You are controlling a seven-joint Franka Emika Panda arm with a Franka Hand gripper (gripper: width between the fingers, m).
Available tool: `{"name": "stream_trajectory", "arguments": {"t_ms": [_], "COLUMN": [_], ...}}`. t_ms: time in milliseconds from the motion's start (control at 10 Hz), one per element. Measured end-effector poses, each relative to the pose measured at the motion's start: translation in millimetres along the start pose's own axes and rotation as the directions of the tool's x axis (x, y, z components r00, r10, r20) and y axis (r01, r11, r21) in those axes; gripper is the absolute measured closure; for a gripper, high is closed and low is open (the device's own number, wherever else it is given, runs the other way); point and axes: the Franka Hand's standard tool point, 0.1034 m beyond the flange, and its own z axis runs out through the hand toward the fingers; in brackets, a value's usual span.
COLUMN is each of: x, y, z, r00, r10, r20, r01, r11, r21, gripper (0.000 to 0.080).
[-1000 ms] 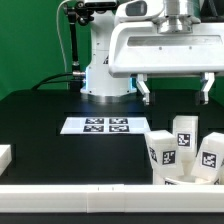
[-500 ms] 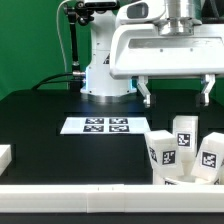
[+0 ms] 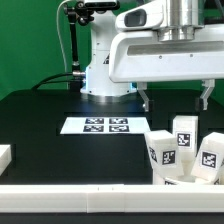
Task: Assemble stool
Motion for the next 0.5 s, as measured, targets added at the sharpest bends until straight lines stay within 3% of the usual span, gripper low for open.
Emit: {"name": "stream_trajectory", "arguments": {"t_ms": [200, 500], "x": [-3.3, 6.1], "y": [0.3, -3.1], "z": [-1.6, 3.0], "r00": [0.989, 0.977], "r10": [0.009, 0.202], "r20": [0.148, 0.073], "r01": [-0.010, -0.203], "r11": [1.000, 0.979], "r21": [0.003, 0.002], "gripper": [0.0151, 0.0151]}}
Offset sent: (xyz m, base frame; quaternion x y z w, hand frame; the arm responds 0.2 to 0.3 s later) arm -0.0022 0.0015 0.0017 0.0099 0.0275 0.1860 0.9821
